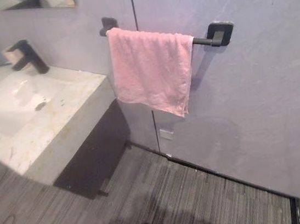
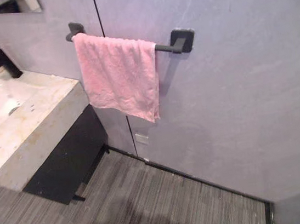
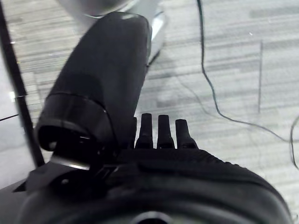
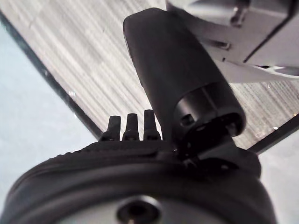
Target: Organize the bathroom.
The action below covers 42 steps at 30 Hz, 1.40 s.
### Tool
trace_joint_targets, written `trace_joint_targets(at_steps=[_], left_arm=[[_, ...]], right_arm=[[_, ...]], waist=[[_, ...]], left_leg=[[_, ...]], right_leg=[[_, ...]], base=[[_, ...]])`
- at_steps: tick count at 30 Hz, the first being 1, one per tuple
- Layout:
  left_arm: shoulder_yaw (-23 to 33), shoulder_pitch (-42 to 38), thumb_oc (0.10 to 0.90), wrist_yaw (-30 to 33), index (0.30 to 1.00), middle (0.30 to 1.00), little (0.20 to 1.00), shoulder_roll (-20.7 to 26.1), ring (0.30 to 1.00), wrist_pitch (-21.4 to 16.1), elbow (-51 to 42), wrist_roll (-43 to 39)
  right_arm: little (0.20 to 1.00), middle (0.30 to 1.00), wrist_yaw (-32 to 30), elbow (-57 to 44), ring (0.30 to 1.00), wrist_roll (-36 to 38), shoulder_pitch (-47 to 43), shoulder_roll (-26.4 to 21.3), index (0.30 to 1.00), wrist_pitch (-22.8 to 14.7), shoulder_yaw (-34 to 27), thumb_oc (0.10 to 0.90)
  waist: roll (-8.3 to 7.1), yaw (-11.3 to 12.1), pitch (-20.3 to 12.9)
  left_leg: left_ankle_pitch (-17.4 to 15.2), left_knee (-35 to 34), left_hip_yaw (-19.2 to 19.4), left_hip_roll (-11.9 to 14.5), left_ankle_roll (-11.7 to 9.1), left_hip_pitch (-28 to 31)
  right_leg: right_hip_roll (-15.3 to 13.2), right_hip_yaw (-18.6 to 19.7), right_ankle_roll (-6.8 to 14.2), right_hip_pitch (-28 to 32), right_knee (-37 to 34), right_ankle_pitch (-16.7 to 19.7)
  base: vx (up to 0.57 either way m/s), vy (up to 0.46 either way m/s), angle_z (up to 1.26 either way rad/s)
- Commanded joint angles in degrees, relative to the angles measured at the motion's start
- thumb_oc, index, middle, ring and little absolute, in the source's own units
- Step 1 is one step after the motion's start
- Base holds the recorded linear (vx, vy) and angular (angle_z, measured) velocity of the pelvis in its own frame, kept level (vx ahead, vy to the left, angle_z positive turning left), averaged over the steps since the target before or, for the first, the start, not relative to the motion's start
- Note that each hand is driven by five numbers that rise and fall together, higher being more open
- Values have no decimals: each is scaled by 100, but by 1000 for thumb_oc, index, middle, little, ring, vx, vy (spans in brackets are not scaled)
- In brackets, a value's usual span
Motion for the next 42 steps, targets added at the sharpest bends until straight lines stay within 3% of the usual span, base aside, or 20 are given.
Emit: trace_joint_targets(at_steps=[1,4,6,8,12,14,17,18,22,23,25,27,28,31,33,35,39,42], left_arm=[[267,-401,800,-31,900,900,900,175,900,-89,125,203],[267,-462,800,-81,900,900,900,144,900,-100,135,94],[319,-388,800,17,900,900,900,98,900,-62,45,-322],[340,-332,800,123,900,900,900,70,900,55,-20,-295],[444,-391,800,311,900,900,900,43,900,346,66,-542],[621,-391,800,622,900,900,900,-57,900,431,206,-860],[797,-339,800,832,900,900,900,-95,900,368,378,-991],[932,-271,800,996,900,900,900,-77,900,297,465,-1240],[1248,-87,800,1059,900,900,900,-97,900,268,627,-1349],[1345,3,800,977,900,900,900,-66,900,244,679,-1238],[1377,50,800,938,900,900,900,-42,900,247,729,-1186],[1387,92,800,884,900,900,900,25,900,290,773,-1006],[1377,114,800,851,900,900,900,82,900,313,757,-890],[1279,-66,800,655,900,900,900,146,900,419,677,-518],[1184,-281,800,562,900,900,900,128,900,495,593,-196],[1127,-399,800,552,900,900,900,80,900,582,473,-106],[1003,-468,800,603,900,900,900,-10,900,731,337,30],[961,-341,800,747,900,900,900,-42,900,615,353,-20]], right_arm=[[900,900,-229,-146,900,191,-398,-259,900,91,-124,800],[900,900,-284,-127,900,52,-429,-286,900,139,-162,800],[900,900,-88,-60,900,-427,-595,-368,900,150,-209,800],[900,900,-73,-20,900,-270,-600,-428,900,53,-273,800],[900,900,-19,56,900,-215,-622,-467,900,92,-430,800],[900,900,-78,106,900,-258,-596,-450,900,93,-492,800],[900,900,-220,143,900,-58,-564,-471,900,24,-624,800],[900,900,-222,149,900,-80,-555,-478,900,-65,-704,800],[900,900,-224,146,900,-498,-488,-484,900,-187,-758,800],[900,900,-230,132,900,-574,-426,-505,900,-308,-830,800],[900,900,-178,102,900,-785,-407,-530,900,-382,-859,800],[900,900,-4,39,900,-1036,-365,-568,900,-503,-875,800],[900,900,125,-11,900,-1238,-351,-587,900,-541,-879,800],[900,900,39,-47,900,-948,-275,-567,900,-484,-763,800],[900,900,-90,-70,900,-676,-230,-511,900,-360,-727,800],[900,900,-150,-45,900,-587,-221,-460,900,-273,-686,800],[900,900,-138,-2,900,-491,-253,-442,900,-253,-693,800],[900,900,-77,42,900,-418,-221,-473,900,-275,-790,800]], waist=[[244,-297,-85],[180,-264,-179],[-110,-104,-274],[-224,-96,-332],[-146,-190,-497],[-69,-259,-504],[-19,-304,-469],[-48,-278,-447],[-108,-253,-412],[-136,-257,-375],[-163,-251,-342],[-181,-264,-247],[-165,-289,-189],[-157,-544,-164],[-205,-671,-203],[-200,-716,-239],[-88,-701,-340],[-43,-714,-391]], left_leg=[[791,-197,487,823,-291,131],[622,186,474,704,-236,77],[29,1144,402,322,-64,-31],[-192,1302,462,251,24,-10],[95,556,483,352,-171,301],[122,381,725,367,-174,471],[5,518,833,280,-109,469],[-220,832,804,144,-3,384],[-602,1304,980,-42,195,302],[-820,1366,1052,-170,260,425],[-886,1315,1178,-275,351,517],[-957,1173,1330,-356,429,664],[-913,944,1385,-353,454,805],[-582,337,1162,-515,423,968],[-381,54,1132,-684,428,960],[-190,-105,1143,-791,450,908],[-243,1,1164,-913,534,802],[-647,974,1284,-1001,510,533]], right_leg=[[-103,184,273,-47,331,-624],[-113,58,183,-33,429,-669],[-228,204,135,-44,460,-471],[-186,285,110,-31,376,-380],[-45,304,162,4,53,-258],[-120,279,217,-35,206,-304],[-273,295,282,-136,421,-327],[-415,342,342,-160,510,-323],[-684,484,434,-162,563,-212],[-902,579,501,-147,687,-80],[-1101,656,525,-241,831,271],[-1374,791,566,-569,1196,1053],[-1328,824,600,-732,1319,1123],[-728,955,645,-823,719,913],[-211,765,710,-793,61,817],[3,464,608,-750,-27,768],[36,172,472,-726,197,436],[71,245,364,-750,547,156]], base=[[-186,-184,154],[-118,-3,123],[-265,53,84],[-146,56,29],[-4,179,91],[62,374,74],[66,354,73],[55,345,68],[137,425,26],[214,433,2],[174,360,2],[132,296,-5],[149,273,-18],[171,190,24],[142,128,87],[104,50,120],[159,22,95],[133,-50,-16]])
